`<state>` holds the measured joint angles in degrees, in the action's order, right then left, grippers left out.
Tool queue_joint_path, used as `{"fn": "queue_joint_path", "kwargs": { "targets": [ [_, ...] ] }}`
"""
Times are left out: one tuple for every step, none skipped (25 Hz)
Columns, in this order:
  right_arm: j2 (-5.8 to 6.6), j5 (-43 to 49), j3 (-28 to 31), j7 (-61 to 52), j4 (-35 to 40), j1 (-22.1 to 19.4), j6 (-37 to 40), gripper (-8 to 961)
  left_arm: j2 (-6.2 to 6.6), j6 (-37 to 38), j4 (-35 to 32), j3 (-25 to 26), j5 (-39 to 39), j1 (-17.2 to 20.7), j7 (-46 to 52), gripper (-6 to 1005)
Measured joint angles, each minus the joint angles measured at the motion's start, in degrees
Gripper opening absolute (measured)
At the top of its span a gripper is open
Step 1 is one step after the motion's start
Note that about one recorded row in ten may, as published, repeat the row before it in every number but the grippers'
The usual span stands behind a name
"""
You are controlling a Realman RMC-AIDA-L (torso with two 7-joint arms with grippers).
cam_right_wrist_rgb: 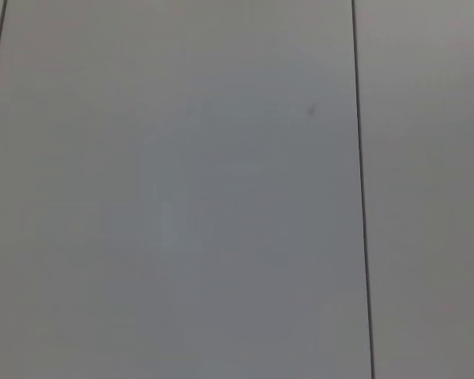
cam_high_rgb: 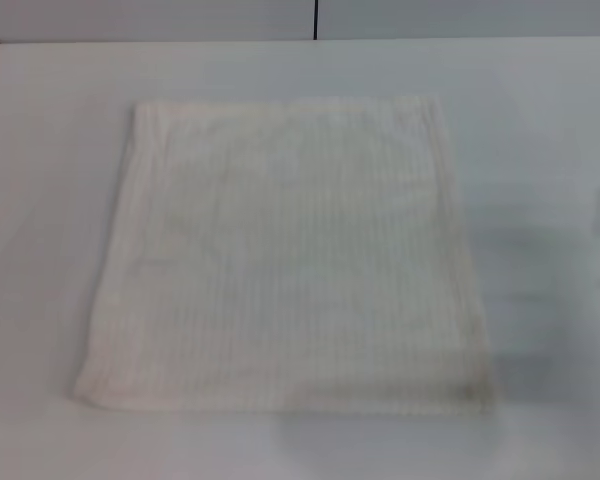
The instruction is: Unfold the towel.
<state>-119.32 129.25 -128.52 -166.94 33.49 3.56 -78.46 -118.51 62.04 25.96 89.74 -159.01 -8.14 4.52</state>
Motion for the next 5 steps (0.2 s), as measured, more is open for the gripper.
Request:
{"fn": "queue_joint_path", "kwargs": {
  "targets": [
    [0.02,0.0,0.0,0.0,-0.3,0.2,0.3,252,-0.02,0.1,-0.6,0.2,0.0,-0.2,0.0,829],
    [0.06,-0.1,-0.1,0.0,-0.6,0.6,0.7,252,-0.03,0.2,-1.1,0.4,0.0,-0.3,0.0,829],
    [0.06,-0.1,-0.1,0.0,-0.6,0.6,0.7,252,-0.03,0.2,-1.1,0.4,0.0,-0.3,0.0,829],
    [0.09,-0.2,-0.1,0.0,-0.8,0.8,0.8,252,-0.03,0.2,-1.3,0.5,0.0,-0.3,0.0,829],
    [0.09,-0.2,-0.1,0.0,-0.9,0.9,0.9,252,-0.04,0.2,-1.4,0.6,0.0,-0.3,-0.1,829]
  ]
}}
